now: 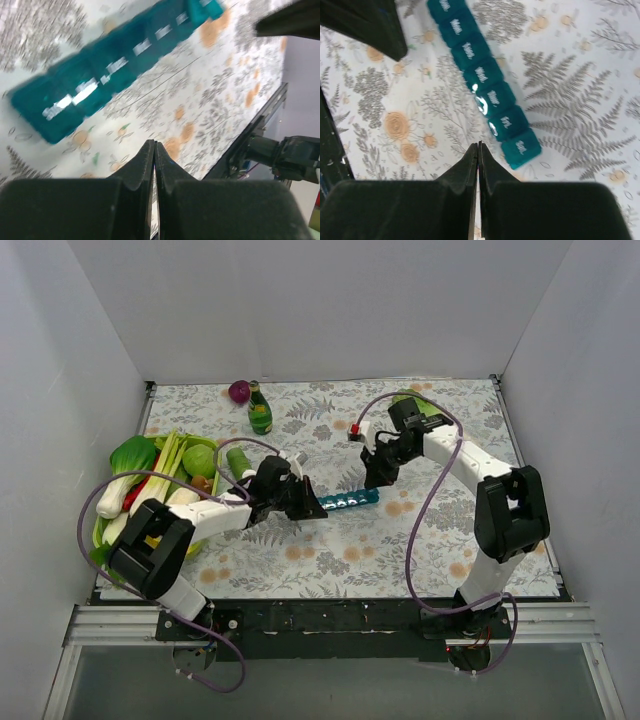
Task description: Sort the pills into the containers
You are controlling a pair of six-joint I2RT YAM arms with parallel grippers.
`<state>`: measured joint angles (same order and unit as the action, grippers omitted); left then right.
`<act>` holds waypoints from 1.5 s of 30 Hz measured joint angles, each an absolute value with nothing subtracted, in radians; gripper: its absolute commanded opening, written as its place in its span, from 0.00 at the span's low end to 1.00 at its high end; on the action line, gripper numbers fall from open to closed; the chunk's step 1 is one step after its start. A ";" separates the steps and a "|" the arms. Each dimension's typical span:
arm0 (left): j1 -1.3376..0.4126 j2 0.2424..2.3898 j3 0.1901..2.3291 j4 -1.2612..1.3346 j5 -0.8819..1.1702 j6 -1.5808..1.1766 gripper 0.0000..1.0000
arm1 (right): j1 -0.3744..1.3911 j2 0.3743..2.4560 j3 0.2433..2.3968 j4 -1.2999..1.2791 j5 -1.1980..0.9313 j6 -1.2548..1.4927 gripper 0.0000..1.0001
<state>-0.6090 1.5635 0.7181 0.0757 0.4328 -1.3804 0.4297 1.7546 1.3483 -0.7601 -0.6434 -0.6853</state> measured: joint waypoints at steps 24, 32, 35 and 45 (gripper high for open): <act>-0.610 1.846 0.962 0.121 0.411 -1.359 0.00 | 0.368 1.855 1.362 -0.711 -0.549 -0.638 0.06; -0.609 1.886 0.967 0.085 0.401 -1.359 0.00 | 0.367 1.965 1.334 -0.699 -0.501 -0.615 0.06; -0.610 1.886 0.978 0.079 0.400 -1.357 0.00 | 0.364 1.972 1.341 -0.706 -0.509 -0.610 0.06; -0.608 1.802 0.979 0.094 0.424 -1.341 0.01 | 0.338 1.917 1.417 -0.746 -0.583 -0.639 0.08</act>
<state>-0.6079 1.8023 0.9791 0.0944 0.4240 -1.3411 0.3382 1.9171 1.4174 -0.7456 -0.5831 -0.6392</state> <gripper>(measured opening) 0.011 0.075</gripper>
